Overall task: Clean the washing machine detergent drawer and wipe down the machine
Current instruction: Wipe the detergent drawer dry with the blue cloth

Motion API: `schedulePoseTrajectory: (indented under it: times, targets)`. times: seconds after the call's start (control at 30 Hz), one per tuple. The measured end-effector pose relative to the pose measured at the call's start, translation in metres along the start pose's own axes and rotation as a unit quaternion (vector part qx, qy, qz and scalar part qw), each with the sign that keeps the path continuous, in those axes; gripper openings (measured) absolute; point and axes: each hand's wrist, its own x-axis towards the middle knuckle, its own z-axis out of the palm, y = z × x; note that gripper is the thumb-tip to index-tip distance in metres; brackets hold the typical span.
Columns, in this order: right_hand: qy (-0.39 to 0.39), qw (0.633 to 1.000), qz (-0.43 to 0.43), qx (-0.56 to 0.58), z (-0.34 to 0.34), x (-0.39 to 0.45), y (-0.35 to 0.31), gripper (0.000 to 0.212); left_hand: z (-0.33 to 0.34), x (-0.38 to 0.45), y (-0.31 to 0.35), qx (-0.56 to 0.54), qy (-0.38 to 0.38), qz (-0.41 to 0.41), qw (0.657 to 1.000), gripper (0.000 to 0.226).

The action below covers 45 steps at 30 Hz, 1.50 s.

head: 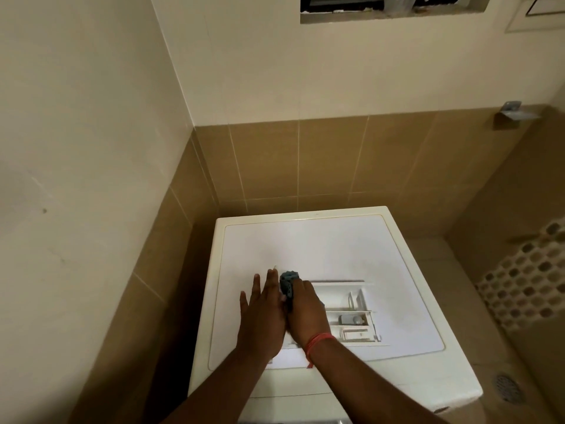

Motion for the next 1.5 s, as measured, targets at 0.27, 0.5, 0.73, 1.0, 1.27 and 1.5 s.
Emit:
schedulePoseTrajectory:
  times: [0.27,0.5,0.73,1.0,1.27,1.5]
  targets:
    - [-0.224,0.960,-0.079,-0.146,-0.031,0.035,0.021,0.034,-0.002,-0.003,0.002,0.026,0.025,-0.001,0.999,0.062]
    - [-0.278,0.918,-0.088,-0.269,-0.038,0.043,0.034,0.028,-0.002,-0.004,0.002,0.045,0.033,0.002,0.998,0.063]
    - [-0.212,0.898,-0.015,-0.384,-0.058,0.042,0.050,0.030,-0.001,-0.005,0.003,0.045,0.043,0.008,0.998,0.060]
    - [-0.266,0.928,-0.120,-0.229,-0.047,0.038,0.047,0.033,-0.001,-0.003,0.003,0.069,0.034,0.003,0.997,0.060]
    - [-0.261,0.956,-0.022,-0.135,-0.094,0.053,0.055,0.029,0.000,-0.002,0.000,0.080,0.022,0.005,0.997,0.061]
    - [-0.181,0.769,0.222,0.571,-0.119,0.040,0.071,0.028,0.001,-0.002,0.001,0.072,0.027,0.002,0.997,0.060]
